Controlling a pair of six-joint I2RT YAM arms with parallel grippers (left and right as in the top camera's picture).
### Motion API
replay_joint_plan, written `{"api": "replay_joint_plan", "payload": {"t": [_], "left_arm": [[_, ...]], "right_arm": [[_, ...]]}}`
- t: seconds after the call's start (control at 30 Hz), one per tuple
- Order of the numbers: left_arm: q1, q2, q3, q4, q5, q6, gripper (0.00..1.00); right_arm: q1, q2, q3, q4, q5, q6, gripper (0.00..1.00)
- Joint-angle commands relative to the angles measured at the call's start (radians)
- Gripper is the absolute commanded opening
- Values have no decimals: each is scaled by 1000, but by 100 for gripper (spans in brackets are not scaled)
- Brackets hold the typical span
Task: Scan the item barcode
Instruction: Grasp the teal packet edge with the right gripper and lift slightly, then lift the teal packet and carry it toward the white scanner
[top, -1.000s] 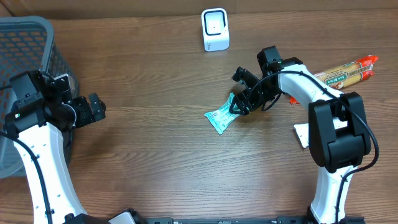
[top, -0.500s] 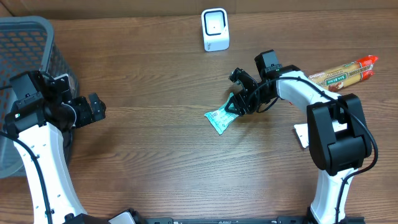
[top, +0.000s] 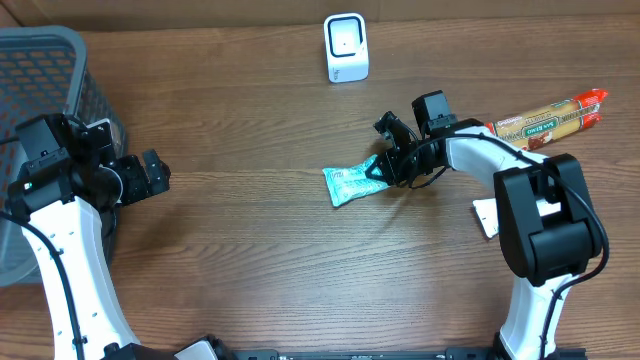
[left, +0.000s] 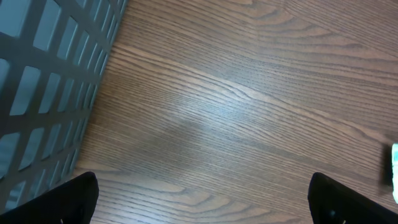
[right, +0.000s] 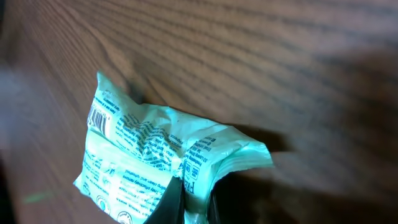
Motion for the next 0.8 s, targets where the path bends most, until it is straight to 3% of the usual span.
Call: {"api": "replay_joint_plan", "payload": {"t": [0.0, 0.2, 0.53, 0.77], "left_arm": [[-2, 6, 10, 1, -5, -19, 100], [-2, 6, 10, 1, -5, -19, 100], [-2, 6, 10, 1, -5, -19, 99], [-2, 6, 10, 0, -5, -19, 100]], "right_arm": [[-23, 40, 32, -80, -10, 46, 4], [-79, -87, 143, -235, -126, 26, 4], [-69, -533, 145, -164, 5, 26, 4], [-69, -692, 145, -163, 8, 27, 4]]}}
